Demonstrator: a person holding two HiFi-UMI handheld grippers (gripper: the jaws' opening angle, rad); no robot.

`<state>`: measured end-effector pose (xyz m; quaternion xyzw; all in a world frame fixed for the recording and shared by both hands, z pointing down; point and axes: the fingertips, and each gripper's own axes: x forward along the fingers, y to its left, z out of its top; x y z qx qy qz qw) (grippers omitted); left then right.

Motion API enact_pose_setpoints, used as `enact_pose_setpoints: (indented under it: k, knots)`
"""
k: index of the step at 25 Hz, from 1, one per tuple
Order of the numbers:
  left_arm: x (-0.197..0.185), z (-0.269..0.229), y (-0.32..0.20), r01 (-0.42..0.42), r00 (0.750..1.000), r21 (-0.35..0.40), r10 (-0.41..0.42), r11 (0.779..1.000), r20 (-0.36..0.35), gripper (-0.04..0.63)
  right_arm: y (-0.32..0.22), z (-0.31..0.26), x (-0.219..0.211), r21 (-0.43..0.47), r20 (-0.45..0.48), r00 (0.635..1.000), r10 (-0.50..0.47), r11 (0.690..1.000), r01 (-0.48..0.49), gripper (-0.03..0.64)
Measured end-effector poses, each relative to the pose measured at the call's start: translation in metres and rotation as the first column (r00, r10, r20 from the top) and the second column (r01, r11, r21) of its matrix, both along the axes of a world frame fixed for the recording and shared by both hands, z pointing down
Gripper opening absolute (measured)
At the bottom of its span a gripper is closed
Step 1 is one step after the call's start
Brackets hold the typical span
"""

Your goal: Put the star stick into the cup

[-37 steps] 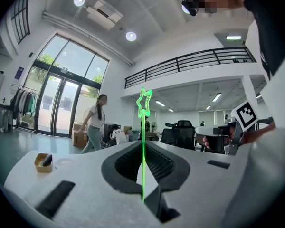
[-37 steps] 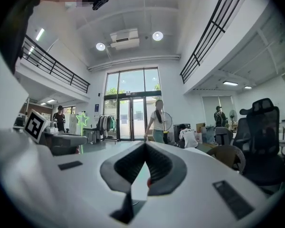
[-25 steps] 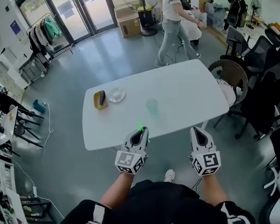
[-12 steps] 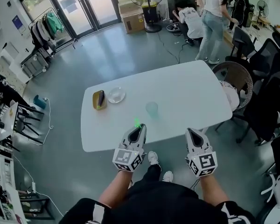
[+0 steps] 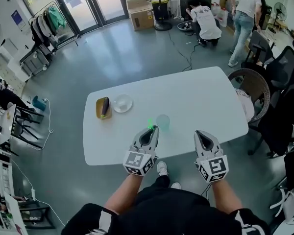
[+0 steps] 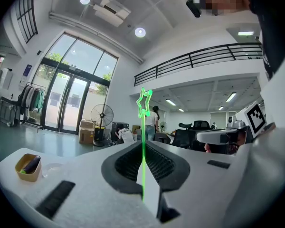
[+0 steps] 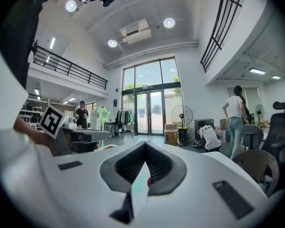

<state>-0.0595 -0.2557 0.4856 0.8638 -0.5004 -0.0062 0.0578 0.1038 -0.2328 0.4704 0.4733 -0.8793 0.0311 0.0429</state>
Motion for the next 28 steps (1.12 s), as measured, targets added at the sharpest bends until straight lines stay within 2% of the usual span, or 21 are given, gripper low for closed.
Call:
enact_pose_setpoints:
  k: [7,13,21,28]
  knots:
    - [-0.012,-0.001,-0.043,-0.012,0.999,0.007,0.012,1.000,-0.036,0.026,-0.039,0.000,-0.019,-0.007,-0.003,1.000,0.001,1.000,-0.001,0.005]
    - [-0.018,0.009,-0.070,-0.023,0.997,-0.023,0.021,0.999,-0.074,0.026,-0.063,0.004,-0.022,-0.024,0.002,1.000,0.023,0.999,-0.023,0.005]
    - [-0.017,0.025,-0.105,-0.071,0.994,-0.044,0.068,0.996,-0.081,0.026,-0.090,0.011,-0.035,-0.040,-0.012,0.999,0.052,0.998,-0.052,0.005]
    - [-0.025,0.044,-0.137,-0.103,0.987,-0.069,0.094,0.992,-0.128,0.026,-0.116,0.011,-0.051,-0.032,-0.021,0.997,0.080,0.996,-0.080,0.005]
